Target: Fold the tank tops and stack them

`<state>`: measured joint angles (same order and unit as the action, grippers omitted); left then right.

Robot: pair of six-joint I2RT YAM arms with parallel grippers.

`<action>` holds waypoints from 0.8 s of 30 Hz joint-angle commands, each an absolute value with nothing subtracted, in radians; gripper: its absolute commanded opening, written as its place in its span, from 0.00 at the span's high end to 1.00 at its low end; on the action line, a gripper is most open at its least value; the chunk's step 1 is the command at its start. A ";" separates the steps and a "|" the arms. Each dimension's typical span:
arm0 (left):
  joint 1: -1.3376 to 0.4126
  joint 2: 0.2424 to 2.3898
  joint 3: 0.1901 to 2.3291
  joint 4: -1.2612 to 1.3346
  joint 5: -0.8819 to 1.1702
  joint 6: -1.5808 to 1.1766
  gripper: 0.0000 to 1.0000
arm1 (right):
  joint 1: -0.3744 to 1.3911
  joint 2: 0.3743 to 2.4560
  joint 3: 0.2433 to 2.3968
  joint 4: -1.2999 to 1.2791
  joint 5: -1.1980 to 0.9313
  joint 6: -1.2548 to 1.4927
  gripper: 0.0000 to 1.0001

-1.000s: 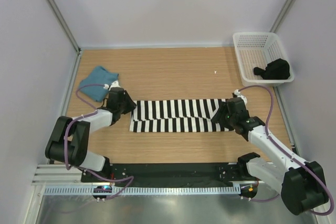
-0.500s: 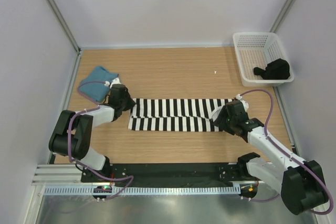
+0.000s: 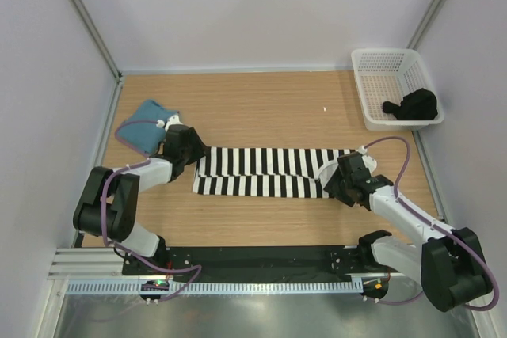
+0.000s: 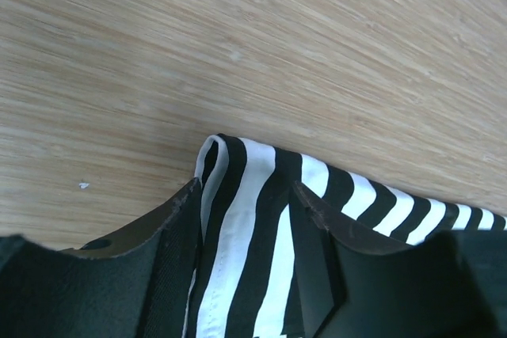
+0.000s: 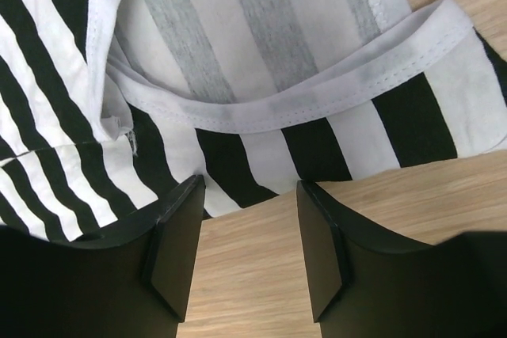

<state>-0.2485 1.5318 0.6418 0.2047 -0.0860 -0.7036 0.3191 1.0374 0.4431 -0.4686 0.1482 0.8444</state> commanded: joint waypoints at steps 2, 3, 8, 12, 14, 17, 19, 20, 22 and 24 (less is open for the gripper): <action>-0.250 1.476 0.647 0.184 -0.110 -0.675 0.48 | 0.318 1.129 0.457 -0.433 0.244 0.864 0.45; -0.249 1.461 0.647 0.173 -0.129 -0.673 0.48 | 0.313 1.146 0.466 -0.423 0.250 0.855 0.46; -0.250 1.419 0.649 0.109 -0.195 -0.682 0.43 | 0.250 1.297 0.578 -0.370 0.282 0.807 0.46; -0.249 1.407 0.646 0.115 -0.219 -0.689 0.38 | 0.236 1.417 0.693 -0.348 0.282 0.744 0.48; -0.249 1.443 0.678 0.094 -0.203 -0.675 0.39 | 0.236 1.469 0.744 -0.339 0.261 0.726 0.48; -0.250 1.506 0.718 0.080 -0.163 -0.664 0.42 | 0.236 1.497 0.785 -0.325 0.238 0.701 0.49; -0.249 1.528 0.726 0.087 -0.135 -0.667 0.45 | 0.235 1.511 0.805 -0.322 0.239 0.692 0.49; -0.250 1.543 0.730 0.089 -0.124 -0.669 0.46 | 0.235 1.514 0.811 -0.327 0.239 0.689 0.49; -0.250 1.548 0.724 0.095 -0.098 -0.669 0.49 | 0.227 1.520 0.827 -0.328 0.241 0.680 0.49; -0.250 1.554 0.715 0.103 -0.083 -0.664 0.58 | 0.216 1.525 0.834 -0.316 0.209 0.664 0.49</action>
